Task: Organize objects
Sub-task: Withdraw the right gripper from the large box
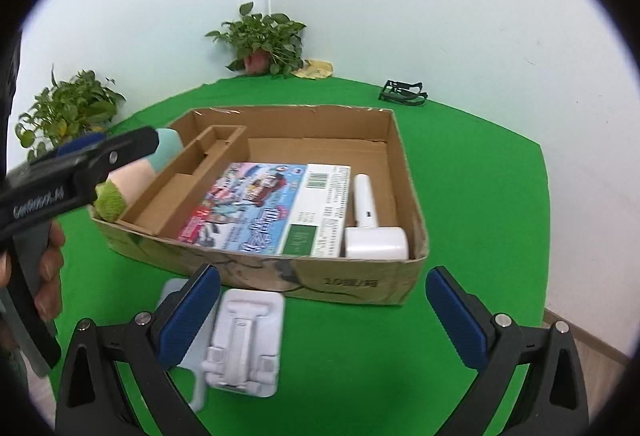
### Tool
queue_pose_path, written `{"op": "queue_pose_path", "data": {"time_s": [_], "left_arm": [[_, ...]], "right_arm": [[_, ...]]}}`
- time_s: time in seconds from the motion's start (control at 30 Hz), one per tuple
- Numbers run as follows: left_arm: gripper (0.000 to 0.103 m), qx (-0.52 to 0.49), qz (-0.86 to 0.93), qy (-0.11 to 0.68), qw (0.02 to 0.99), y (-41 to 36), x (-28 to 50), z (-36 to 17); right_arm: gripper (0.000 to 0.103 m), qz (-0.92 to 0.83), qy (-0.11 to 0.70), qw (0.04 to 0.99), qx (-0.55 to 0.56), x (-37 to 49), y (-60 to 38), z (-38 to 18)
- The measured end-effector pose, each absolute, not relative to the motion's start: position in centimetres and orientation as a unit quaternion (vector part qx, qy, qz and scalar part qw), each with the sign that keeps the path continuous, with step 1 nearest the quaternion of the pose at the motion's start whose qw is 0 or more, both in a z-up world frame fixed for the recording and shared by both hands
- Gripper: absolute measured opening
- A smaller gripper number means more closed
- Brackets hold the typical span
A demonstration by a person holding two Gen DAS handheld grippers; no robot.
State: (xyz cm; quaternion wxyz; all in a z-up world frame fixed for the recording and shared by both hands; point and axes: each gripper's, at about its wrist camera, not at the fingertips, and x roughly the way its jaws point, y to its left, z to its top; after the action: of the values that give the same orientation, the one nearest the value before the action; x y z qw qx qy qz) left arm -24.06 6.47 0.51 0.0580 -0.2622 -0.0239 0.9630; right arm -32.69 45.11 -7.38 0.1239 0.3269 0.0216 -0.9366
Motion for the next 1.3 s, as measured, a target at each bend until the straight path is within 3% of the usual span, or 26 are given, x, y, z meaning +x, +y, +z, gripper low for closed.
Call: {"op": "queue_pose_path", "data": {"time_s": [0.5,1.3], "left_arm": [[0.102,-0.300,0.953,-0.033,0.000,4.1,-16.1,-1.5],[0.102,-0.316,0.948,-0.044,-0.007,2.0,-13.0,-2.5]], "right_arm": [[0.102,-0.932,0.035,0.120,0.339,-29.8,41.8,-8.8],[0.102,-0.929,0.084,0.150,0.328,-27.3,38.3,-9.0]]}}
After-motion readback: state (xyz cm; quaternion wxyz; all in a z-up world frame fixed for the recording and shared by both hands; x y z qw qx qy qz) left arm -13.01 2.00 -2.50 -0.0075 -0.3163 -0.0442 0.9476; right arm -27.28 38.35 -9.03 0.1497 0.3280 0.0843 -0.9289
